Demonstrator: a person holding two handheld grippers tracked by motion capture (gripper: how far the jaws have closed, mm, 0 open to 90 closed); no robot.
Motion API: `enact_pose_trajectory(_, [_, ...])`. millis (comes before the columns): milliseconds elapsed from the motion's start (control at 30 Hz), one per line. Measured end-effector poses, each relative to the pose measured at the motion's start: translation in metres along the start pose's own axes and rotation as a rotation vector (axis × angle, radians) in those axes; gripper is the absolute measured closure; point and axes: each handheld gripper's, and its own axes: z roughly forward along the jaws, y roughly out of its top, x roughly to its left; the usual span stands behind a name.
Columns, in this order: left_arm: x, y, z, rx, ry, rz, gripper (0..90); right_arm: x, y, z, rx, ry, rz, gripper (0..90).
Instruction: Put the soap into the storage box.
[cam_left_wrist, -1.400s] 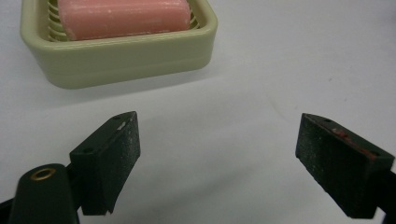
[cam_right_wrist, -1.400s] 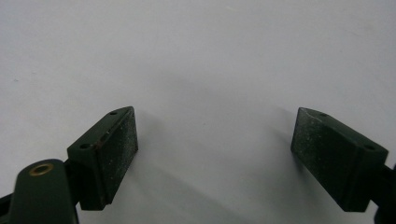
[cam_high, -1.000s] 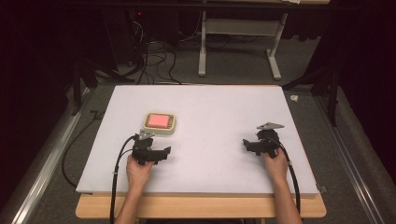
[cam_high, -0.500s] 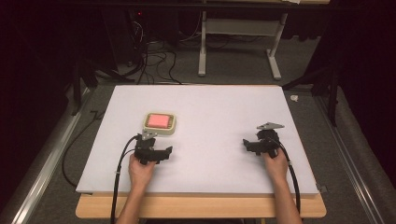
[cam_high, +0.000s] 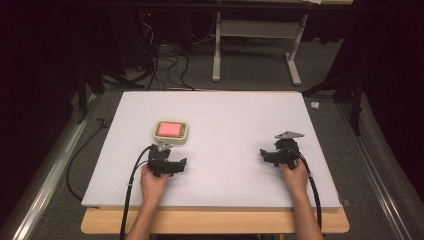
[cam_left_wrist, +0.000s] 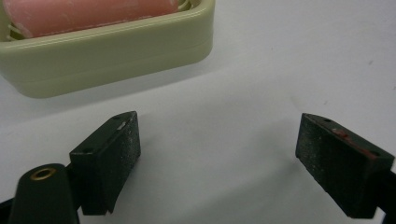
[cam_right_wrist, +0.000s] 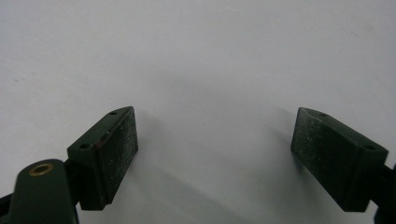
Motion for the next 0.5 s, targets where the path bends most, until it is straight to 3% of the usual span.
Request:
enact_pose_trajectory(167, [-0.0044, 0.0, 0.0018, 0.012, 0.026, 0.029, 14.4, 0.0, 0.0, 0.0, 0.0, 0.0, 0.0, 15.4])
enact_pose_trajectory(500, [-0.0044, -0.0007, 0.0022, 0.009, 0.028, 0.03, 14.1, 0.0, 0.0, -0.0002, 0.002, 0.0, 0.0, 15.4])
